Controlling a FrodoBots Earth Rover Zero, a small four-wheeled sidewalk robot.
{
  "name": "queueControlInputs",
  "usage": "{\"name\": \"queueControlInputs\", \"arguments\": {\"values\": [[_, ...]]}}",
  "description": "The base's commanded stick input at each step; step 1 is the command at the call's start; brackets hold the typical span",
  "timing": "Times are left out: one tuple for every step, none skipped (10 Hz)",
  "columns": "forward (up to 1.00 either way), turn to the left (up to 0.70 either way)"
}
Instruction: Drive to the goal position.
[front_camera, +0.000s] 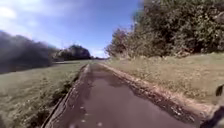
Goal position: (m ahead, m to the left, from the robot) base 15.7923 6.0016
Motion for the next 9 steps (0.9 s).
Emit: {"name": "queueControlInputs", "arguments": {"values": [[0.85,0.12],[0.85,0.00],[0.85,0.00],[0.85,0.00],[0.54,0.00],[0.18,0.00],[0.00,0.00],[0.00,0.00],[0.00,0.00]]}}
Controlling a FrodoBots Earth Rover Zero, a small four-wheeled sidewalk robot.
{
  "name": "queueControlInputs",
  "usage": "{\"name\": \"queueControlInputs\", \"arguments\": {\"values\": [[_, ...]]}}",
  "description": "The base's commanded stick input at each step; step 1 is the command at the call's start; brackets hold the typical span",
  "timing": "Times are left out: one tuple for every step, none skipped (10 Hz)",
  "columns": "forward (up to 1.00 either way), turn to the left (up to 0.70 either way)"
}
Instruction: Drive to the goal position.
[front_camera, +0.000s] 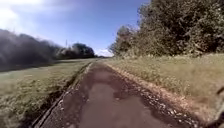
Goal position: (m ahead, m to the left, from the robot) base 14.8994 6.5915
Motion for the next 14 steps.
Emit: {"name": "queueControlInputs", "arguments": {"values": [[0.00,0.00],[0.00,0.00],[0.00,0.00],[0.00,0.00],[0.00,0.00],[0.00,0.00],[0.00,0.02],[0.00,0.05],[0.00,0.85],[0.00,0.85],[0.00,0.85],[0.00,0.85],[0.00,0.85],[0.00,0.85]]}}
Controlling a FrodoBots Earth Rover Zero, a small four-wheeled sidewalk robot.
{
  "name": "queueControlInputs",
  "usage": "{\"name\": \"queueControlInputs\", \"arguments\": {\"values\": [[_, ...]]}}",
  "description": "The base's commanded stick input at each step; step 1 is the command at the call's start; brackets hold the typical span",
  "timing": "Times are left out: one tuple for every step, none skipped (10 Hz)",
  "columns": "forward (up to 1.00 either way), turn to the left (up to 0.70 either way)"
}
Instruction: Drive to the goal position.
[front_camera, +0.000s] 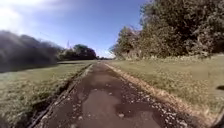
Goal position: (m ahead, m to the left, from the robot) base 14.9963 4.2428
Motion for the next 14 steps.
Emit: {"name": "queueControlInputs", "arguments": {"values": [[0.00,0.85],[0.00,0.85],[0.00,0.85],[0.00,0.03],[0.00,0.01],[0.00,0.00],[0.00,0.00],[0.00,0.00],[0.00,0.00],[0.00,0.00],[0.00,0.00],[0.00,0.00],[0.00,0.00],[0.00,0.00]]}}
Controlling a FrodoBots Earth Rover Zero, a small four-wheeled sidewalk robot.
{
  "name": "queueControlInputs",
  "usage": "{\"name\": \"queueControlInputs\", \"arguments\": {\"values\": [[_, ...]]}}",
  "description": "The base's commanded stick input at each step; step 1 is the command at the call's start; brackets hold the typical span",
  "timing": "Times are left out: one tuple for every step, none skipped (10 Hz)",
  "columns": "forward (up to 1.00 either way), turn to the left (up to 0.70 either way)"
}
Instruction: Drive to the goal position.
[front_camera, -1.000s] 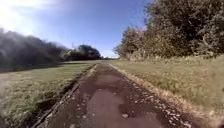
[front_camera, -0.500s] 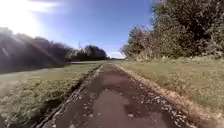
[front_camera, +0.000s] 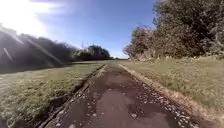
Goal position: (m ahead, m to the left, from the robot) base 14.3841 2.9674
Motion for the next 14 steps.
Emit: {"name": "queueControlInputs", "arguments": {"values": [[0.21,0.00],[0.56,0.00],[0.85,0.00],[0.85,0.00],[0.85,0.00],[0.85,0.00],[0.85,0.00],[0.85,0.00],[0.85,0.00],[0.85,0.00],[0.85,0.00],[0.85,0.00],[0.85,0.00],[0.85,0.00]]}}
